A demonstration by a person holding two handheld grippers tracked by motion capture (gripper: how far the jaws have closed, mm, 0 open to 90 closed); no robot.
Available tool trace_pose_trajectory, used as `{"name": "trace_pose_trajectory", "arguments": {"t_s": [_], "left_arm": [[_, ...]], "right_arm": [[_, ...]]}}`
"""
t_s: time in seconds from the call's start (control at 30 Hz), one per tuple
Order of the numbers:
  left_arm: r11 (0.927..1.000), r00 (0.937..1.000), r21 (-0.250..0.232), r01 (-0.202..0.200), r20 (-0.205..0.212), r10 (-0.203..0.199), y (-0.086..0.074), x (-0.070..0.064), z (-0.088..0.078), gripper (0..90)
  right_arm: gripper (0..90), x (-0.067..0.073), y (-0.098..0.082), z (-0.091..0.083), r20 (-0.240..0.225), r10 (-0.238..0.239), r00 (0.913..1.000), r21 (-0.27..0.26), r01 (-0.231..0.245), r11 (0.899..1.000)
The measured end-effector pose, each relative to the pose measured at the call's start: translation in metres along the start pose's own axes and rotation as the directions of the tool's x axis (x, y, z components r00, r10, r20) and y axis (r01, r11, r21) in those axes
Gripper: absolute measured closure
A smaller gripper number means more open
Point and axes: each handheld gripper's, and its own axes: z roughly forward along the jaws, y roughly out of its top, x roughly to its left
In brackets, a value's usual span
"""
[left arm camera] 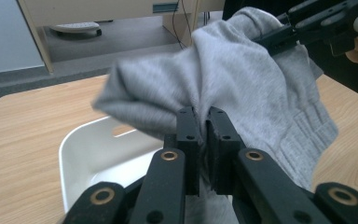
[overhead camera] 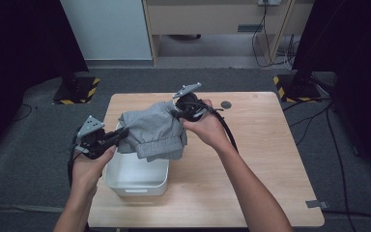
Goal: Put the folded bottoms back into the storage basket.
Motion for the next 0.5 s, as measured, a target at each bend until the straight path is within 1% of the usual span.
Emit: {"name": "trace_pose_trajectory", "arguments": {"t_s": [0.03, 0.07, 0.1, 0.13, 0.17, 0.2, 0.23, 0.27, 0.37, 0.5], "left_arm": [[0.9998, 1.0, 0.017, 0.005, 0.003, -0.005, -0.002, 0.001, 0.004, 85.7], [0.9994, 1.0, 0.034, 0.006, -0.001, -0.006, -0.004, 0.002, 0.009, 86.0], [0.999, 0.9999, 0.043, 0.014, 0.001, -0.014, -0.007, 0.004, 0.014, 86.2], [0.9987, 0.9995, 0.04, 0.032, 0.007, -0.032, -0.01, 0.005, 0.016, 86.3], [0.9986, 0.9993, 0.037, 0.037, 0.01, -0.037, -0.013, 0.006, 0.017, 86.4], [0.9986, 0.9993, 0.041, 0.034, 0.013, -0.035, -0.014, 0.006, 0.018, 87.2], [0.9983, 0.9993, 0.047, 0.034, 0.016, -0.035, -0.015, 0.006, 0.019, 87.5], [0.9981, 0.9993, 0.051, 0.035, 0.014, -0.035, -0.016, 0.006, 0.02, 87.6], [0.9977, 0.9992, 0.056, 0.04, 0.006, -0.04, -0.017, 0.01, 0.019, 88.0], [0.9976, 0.9984, 0.041, 0.056, -0.007, -0.056, -0.021, 0.016, 0.011, 88.0]], "right_arm": [[75.5, 0.0, 0.0, 0.001, -0.016, 0.018, 0.9997, -0.011, -0.018, 1.0], [75.7, 0.0, -0.001, 0.003, -0.023, 0.034, 0.9992, -0.01, -0.034, 0.999], [76.0, 0.0, -0.001, 0.006, -0.022, 0.024, 0.9995, 0.003, -0.024, 1.0], [76.3, -0.001, -0.003, 0.01, -0.029, 0.027, 0.9992, 0.012, -0.027, 1.0], [76.6, -0.002, -0.006, 0.013, -0.03, 0.032, 0.999, 0.025, -0.031, 0.999], [76.7, -0.002, -0.01, 0.018, -0.037, 0.036, 0.9987, 0.036, -0.034, 0.999], [76.7, -0.002, -0.011, 0.02, -0.054, 0.044, 0.9976, 0.038, -0.042, 0.998], [76.8, -0.001, -0.012, 0.023, -0.068, 0.048, 0.9965, 0.04, -0.046, 0.998], [76.8, 0.002, -0.011, 0.028, -0.067, 0.042, 0.9969, 0.038, -0.039, 0.998], [76.7, 0.006, -0.007, 0.028, -0.073, 0.037, 0.9967, 0.032, -0.035, 0.999]]}}
